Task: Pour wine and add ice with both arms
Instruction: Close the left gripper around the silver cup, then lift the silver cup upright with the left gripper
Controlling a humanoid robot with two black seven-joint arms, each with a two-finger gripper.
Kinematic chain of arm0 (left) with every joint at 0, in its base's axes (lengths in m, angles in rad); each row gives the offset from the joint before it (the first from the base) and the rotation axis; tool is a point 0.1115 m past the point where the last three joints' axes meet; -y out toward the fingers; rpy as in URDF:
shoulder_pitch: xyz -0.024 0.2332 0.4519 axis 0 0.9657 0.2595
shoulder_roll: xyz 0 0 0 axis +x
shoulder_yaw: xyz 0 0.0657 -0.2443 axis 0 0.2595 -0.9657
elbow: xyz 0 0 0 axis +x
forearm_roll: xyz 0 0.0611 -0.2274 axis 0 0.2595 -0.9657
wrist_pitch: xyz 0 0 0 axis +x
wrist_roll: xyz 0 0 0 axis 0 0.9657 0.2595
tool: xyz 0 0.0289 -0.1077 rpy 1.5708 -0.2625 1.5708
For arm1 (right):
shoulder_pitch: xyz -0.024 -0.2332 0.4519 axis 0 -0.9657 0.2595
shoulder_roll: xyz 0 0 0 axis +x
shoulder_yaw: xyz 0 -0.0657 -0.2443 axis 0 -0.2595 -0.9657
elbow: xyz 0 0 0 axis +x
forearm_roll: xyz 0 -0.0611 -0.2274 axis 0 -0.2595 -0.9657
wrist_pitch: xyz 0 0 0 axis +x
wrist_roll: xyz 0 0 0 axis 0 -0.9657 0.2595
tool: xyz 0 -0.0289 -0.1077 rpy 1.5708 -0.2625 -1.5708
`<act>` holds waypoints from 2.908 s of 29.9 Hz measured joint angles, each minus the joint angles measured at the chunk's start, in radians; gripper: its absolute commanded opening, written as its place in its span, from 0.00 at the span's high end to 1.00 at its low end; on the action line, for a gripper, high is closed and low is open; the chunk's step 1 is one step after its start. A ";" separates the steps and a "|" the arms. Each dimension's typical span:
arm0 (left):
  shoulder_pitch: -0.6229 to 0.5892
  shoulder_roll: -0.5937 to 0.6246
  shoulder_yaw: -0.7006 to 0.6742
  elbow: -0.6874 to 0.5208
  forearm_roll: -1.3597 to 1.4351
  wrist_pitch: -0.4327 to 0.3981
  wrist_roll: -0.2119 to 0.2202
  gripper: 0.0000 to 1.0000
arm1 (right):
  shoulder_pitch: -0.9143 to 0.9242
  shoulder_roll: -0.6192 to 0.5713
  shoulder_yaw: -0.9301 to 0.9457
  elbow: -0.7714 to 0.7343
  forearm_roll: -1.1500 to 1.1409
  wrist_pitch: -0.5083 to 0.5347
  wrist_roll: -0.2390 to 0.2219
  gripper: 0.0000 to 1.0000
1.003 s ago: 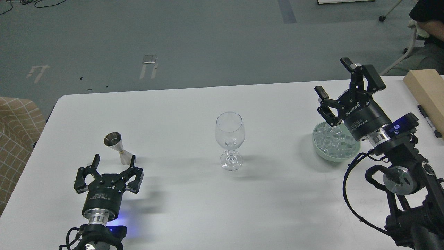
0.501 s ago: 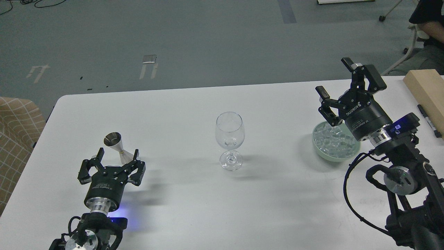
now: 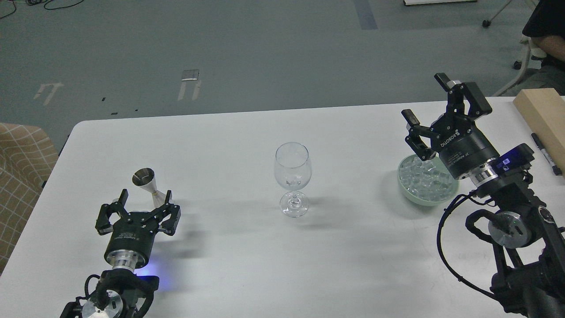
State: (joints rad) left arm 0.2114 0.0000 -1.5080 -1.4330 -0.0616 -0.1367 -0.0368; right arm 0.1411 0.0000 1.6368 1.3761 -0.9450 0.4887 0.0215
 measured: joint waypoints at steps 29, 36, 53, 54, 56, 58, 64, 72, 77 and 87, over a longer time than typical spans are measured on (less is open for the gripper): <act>-0.117 0.000 -0.006 0.119 0.013 -0.025 0.052 0.05 | 0.000 0.000 0.005 -0.003 -0.001 0.000 0.000 0.00; -0.129 0.000 -0.007 0.128 0.005 -0.011 0.053 0.06 | 0.000 0.000 0.007 -0.003 -0.001 0.000 0.000 0.00; -0.156 0.000 -0.015 0.177 0.002 -0.003 0.045 0.31 | 0.000 0.000 0.008 0.003 0.000 0.000 0.000 0.00; -0.156 0.000 -0.015 0.177 0.004 -0.003 0.044 0.31 | 0.000 0.000 0.008 0.003 0.000 0.000 0.000 0.00; -0.156 0.000 -0.015 0.177 0.007 -0.003 0.044 0.32 | 0.000 0.000 0.008 0.003 0.000 0.000 0.000 0.00; -0.156 0.000 -0.015 0.177 0.007 -0.003 0.044 0.35 | 0.000 0.000 0.008 0.003 0.000 0.000 0.000 0.00; -0.156 0.000 -0.014 0.177 0.011 0.008 0.040 0.41 | 0.000 0.000 0.008 0.006 0.000 0.000 0.000 0.00; -0.156 0.000 -0.014 0.178 0.012 0.011 0.037 0.45 | 0.000 0.000 0.008 0.006 0.000 0.000 0.000 0.00; -0.155 0.000 -0.016 0.178 0.013 0.011 0.035 0.46 | 0.000 0.000 0.008 0.006 0.000 0.000 0.000 0.00; -0.164 0.000 -0.029 0.189 0.013 0.004 0.034 0.54 | 0.002 0.000 0.008 0.004 0.000 0.000 0.000 0.00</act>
State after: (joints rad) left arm 0.0471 0.0000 -1.5369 -1.2439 -0.0491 -0.1329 -0.0030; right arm 0.1435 0.0000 1.6445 1.3800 -0.9449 0.4887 0.0215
